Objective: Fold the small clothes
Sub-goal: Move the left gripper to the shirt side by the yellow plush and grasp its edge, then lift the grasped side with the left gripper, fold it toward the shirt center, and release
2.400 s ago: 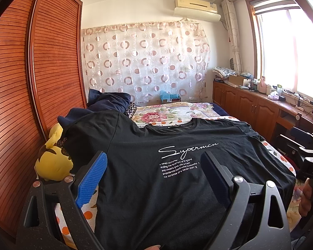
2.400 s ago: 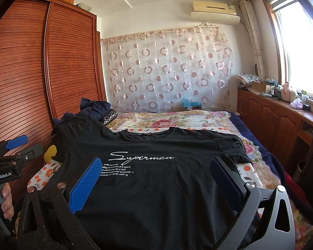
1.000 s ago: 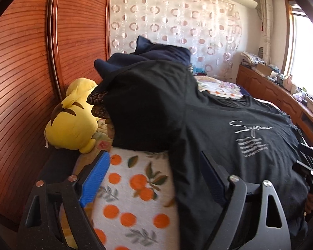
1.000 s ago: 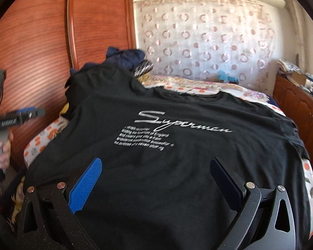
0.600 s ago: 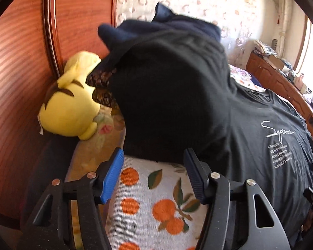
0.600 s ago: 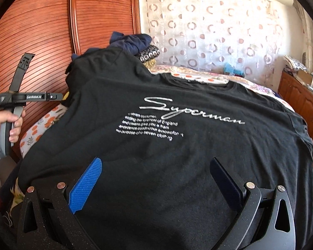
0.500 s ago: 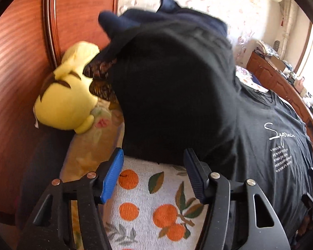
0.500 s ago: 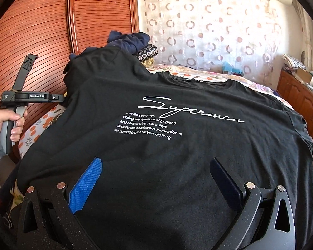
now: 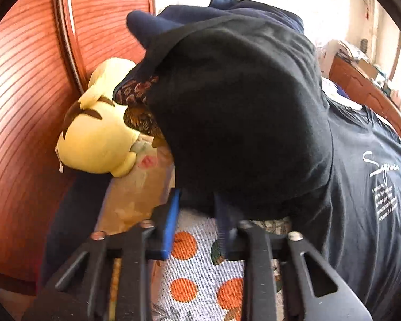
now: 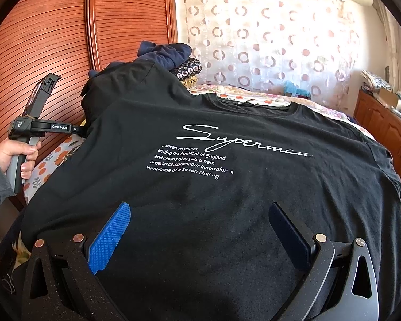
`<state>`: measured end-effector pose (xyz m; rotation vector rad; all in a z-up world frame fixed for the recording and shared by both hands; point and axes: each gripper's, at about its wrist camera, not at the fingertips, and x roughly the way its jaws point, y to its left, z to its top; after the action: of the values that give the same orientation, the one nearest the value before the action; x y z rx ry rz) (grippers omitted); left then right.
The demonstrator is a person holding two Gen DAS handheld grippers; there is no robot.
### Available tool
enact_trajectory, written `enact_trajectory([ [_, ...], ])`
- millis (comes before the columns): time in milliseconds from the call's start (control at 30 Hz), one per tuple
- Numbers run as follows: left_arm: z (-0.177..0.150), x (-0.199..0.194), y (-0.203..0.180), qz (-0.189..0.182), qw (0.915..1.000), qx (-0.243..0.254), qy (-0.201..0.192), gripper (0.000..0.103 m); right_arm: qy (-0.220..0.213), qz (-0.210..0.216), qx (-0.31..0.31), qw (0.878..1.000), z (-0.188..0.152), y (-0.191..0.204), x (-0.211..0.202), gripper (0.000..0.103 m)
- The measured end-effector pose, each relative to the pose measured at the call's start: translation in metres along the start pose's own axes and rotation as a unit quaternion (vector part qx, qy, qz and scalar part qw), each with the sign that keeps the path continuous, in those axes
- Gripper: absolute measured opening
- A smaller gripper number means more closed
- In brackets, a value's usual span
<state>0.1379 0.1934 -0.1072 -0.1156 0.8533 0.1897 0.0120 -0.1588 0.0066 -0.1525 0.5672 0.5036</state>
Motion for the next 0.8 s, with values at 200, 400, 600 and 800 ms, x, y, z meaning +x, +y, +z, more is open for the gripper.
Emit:
enact_trajectory([
  [200, 0.000, -0.012, -0.007, 0.001, 0.9995, 0.030, -0.012, 0.006, -0.001, 0.001, 0.001, 1.000, -0.001, 0.000, -0.001, 0.103],
  [400, 0.017, -0.059, -0.034, -0.052, 0.9952, 0.052, -0.065, 0.005, -0.003, 0.002, 0.004, 1.000, -0.002, -0.001, -0.001, 0.103],
  [600, 0.025, -0.098, -0.095, -0.130, 0.9822, 0.106, -0.085, 0.005, -0.013, 0.010, 0.030, 0.999, -0.003, -0.011, -0.004, 0.103],
  [800, 0.013, -0.124, -0.130, -0.186, 0.9700, 0.134, -0.080, 0.005, -0.017, 0.018, 0.049, 0.999, -0.006, -0.017, -0.006, 0.103],
])
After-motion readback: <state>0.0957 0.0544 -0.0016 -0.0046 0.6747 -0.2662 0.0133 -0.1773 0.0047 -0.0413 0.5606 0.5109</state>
